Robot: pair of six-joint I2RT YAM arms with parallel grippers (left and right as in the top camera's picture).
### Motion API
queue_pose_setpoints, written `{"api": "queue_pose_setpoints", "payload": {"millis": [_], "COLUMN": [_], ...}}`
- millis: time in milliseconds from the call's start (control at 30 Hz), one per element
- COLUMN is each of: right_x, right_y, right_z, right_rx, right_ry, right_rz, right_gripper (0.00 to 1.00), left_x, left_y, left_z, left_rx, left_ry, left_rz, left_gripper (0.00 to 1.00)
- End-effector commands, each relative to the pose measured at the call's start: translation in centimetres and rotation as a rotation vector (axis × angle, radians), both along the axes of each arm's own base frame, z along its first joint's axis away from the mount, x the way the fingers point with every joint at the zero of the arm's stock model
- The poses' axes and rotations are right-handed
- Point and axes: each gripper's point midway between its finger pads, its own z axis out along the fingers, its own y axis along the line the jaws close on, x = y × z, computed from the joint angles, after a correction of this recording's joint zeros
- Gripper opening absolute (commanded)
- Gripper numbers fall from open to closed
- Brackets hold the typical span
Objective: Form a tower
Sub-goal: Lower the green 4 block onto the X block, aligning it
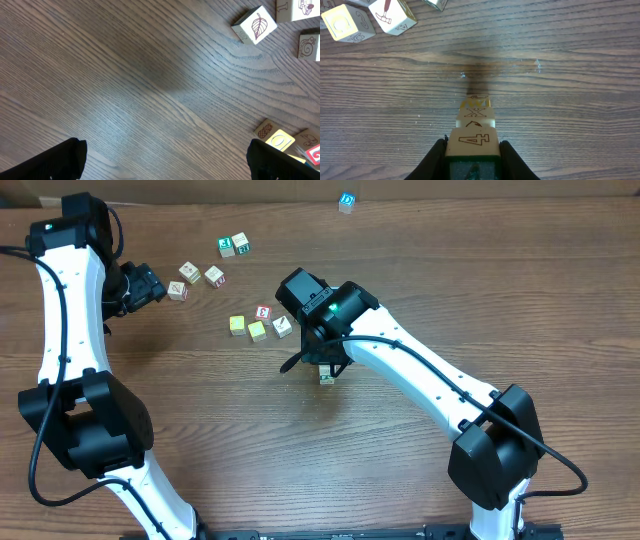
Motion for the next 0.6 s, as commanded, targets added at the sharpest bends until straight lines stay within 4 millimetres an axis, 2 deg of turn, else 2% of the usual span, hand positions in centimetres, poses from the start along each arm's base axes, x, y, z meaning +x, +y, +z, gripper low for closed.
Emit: {"api": "queue_pose_setpoints", "payload": {"millis": [0,567], "right_x": [0.06,0.22], "right_y": [0.0,0.05], "right_z": [-0.44,-0.78], "right_rx": [-0.014,-0.018], "right_ry": [-0.003,-0.003], "right_rz": [-0.008,-0.009], "right_gripper": [0.23,0.23], "left_x": [0.24,0.23], "left_y": [-0.06,-0.06], "left_z": [0.98,0.98], "left_rx": [0.006,0.005], "left_ry": [-0.028,-0.028], "left_rz": [-0.007,-0.007], "left_gripper": [1.0,1.0]}}
